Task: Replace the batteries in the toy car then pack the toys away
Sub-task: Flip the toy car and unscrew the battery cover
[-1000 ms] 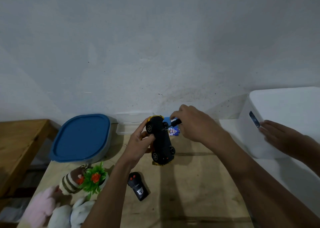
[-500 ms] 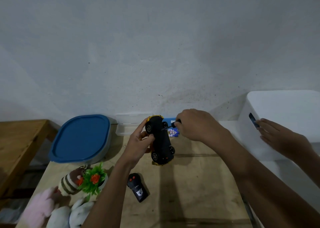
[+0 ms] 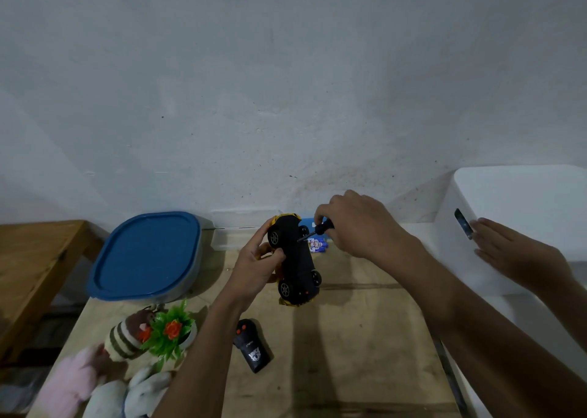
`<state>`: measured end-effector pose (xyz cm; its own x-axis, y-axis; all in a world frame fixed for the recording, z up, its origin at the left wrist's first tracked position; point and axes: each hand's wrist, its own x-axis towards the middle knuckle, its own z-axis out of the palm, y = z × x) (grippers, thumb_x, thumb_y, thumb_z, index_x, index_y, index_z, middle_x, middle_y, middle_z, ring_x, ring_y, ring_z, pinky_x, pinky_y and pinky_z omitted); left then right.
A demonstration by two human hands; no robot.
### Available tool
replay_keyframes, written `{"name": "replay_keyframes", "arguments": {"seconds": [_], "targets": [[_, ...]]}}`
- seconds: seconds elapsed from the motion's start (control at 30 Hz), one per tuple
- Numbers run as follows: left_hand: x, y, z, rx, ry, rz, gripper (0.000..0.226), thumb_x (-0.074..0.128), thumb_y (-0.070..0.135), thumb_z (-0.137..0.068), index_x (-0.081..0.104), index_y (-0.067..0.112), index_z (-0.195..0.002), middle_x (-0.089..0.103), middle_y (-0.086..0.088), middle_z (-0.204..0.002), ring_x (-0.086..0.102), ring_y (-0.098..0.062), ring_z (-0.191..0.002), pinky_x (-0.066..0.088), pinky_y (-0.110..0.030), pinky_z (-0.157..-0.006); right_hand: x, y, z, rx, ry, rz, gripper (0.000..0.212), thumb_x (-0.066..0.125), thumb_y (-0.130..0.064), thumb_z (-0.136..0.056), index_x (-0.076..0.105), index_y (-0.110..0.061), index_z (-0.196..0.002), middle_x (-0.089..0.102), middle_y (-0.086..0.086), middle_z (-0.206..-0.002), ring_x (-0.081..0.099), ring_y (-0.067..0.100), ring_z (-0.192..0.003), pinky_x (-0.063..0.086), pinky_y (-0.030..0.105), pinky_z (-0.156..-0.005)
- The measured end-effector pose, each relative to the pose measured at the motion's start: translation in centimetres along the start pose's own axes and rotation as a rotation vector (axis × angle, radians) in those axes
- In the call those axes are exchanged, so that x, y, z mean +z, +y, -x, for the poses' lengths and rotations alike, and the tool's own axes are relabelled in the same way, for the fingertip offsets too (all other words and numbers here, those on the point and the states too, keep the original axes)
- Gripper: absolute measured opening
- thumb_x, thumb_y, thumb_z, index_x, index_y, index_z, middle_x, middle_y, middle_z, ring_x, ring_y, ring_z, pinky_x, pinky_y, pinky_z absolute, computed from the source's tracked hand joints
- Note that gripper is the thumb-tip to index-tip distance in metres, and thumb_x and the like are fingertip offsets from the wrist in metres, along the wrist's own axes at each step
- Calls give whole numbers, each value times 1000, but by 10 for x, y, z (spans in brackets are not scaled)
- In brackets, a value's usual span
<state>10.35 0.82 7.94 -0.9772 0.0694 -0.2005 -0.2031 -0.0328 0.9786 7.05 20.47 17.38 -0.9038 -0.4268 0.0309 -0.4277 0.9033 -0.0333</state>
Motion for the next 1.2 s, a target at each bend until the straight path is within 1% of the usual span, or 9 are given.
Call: {"name": "replay_keyframes", "arguments": {"seconds": [0.07, 0.17, 0.3, 0.57, 0.77, 0.87, 1.0, 1.1, 1.2], "targets": [[0, 0, 0, 1, 3, -1, 59, 61, 9, -95, 47, 46, -140, 67, -10, -121, 67, -18, -97, 58, -32, -74, 1, 1, 1, -2, -12, -19, 31, 61, -13, -90, 59, -34, -113, 58, -2, -107, 54, 17, -93, 36, 27, -64], [0, 1, 0, 12, -1, -6, 59, 59, 9, -96, 46, 45, -140, 67, -10, -120, 67, -19, -98, 59, -34, -76, -3, 0, 1, 63, -109, -42, 25, 57, -28, -94, 54, -23, -118, 62, 2, -105, 60, 20, -85, 40, 29, -66], [-1, 3, -1, 27, -7, -1, 59, 59, 8, -96, 48, 45, -140, 66, -12, -120, 66, -17, -95, 59, -37, -81, 0, -1, 0, 151, -147, -65, 37, 42, -46, -98, 59, -13, -94, 57, 0, -78, 57, 18, -71, 39, 31, -62], [-1, 0, -1, 22, -4, 4, 58, 60, 9, -95, 50, 48, -136, 68, -7, -116, 66, -17, -93, 57, -33, -74, -3, 1, 5, 88, -13, -52, 22, 53, -43, -95, 61, -30, -111, 68, -3, -102, 62, 18, -88, 34, 28, -67], [-1, -1, -1, 15, 6, 11, 56, 60, 9, -96, 51, 50, -134, 68, -10, -118, 67, -14, -91, 57, -34, -74, 5, -3, 3, 106, -19, -82, 31, 46, -37, -99, 67, -19, -111, 63, 2, -101, 57, 18, -90, 43, 31, -70], [0, 0, 0, 8, 9, 10, 58, 59, 8, -95, 51, 53, -131, 68, -9, -118, 67, -16, -94, 58, -35, -75, 3, -1, 4, 52, 1, -93, 24, 53, -32, -97, 62, -26, -119, 59, 2, -111, 54, 19, -102, 39, 29, -70], [1, -1, 0, 12, 11, 17, 58, 58, 7, -96, 51, 55, -129, 68, -6, -114, 66, -13, -88, 58, -38, -78, -5, 0, 7, 69, -40, -22, 24, 52, -40, -94, 58, -29, -114, 66, -1, -102, 56, 19, -79, 36, 29, -68], [0, 0, -1, 14, 2, 5, 57, 58, 8, -96, 50, 51, -133, 69, -4, -116, 66, -16, -92, 59, -39, -80, -3, -2, 6, 100, -48, 44, 36, 42, -47, -97, 64, -20, -105, 66, -1, -90, 58, 18, -73, 37, 30, -66], [-1, 1, -1, 14, -1, -12, 58, 58, 10, -96, 48, 50, -137, 68, -5, -120, 66, -22, -103, 59, -42, -83, -2, -3, 5, 91, -33, 30, 31, 43, -43, -98, 65, -22, -106, 67, -2, -92, 59, 18, -76, 36, 29, -65]]}}
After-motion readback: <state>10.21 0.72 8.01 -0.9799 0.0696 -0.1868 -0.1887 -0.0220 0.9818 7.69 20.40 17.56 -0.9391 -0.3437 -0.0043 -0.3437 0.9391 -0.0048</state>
